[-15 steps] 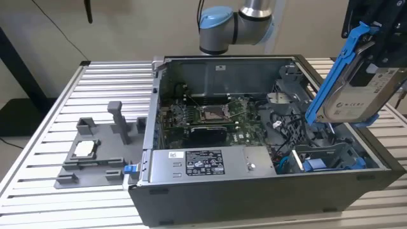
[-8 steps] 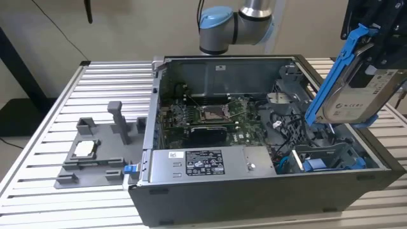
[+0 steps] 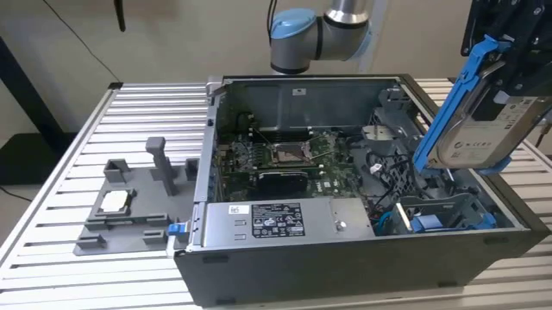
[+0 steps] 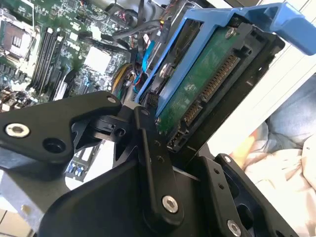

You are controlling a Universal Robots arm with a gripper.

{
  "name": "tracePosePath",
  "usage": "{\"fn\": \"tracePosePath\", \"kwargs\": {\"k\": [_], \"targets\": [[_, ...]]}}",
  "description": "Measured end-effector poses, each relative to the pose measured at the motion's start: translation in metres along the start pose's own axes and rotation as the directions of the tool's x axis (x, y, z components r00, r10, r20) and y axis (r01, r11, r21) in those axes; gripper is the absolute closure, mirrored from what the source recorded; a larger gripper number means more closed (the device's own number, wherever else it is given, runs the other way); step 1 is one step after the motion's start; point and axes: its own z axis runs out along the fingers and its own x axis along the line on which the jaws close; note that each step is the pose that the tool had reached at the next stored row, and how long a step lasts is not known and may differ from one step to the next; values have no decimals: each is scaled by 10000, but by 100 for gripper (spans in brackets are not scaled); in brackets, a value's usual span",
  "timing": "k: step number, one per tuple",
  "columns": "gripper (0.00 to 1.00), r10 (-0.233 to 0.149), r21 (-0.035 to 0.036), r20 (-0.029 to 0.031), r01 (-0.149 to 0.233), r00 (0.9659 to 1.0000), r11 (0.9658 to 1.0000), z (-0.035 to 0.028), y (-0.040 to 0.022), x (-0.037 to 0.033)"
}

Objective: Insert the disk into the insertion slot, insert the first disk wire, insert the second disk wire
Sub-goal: 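Insert the disk into the insertion slot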

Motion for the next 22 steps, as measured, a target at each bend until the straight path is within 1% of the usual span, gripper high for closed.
{"fn": "tracePosePath", "kwargs": {"k": [7, 22], "targets": [[67, -3, 1, 0, 3, 10000, 10000, 50, -2, 0], [67, -10, 11, -1, 10, 10000, 10000, 265, -12, 13]]}}
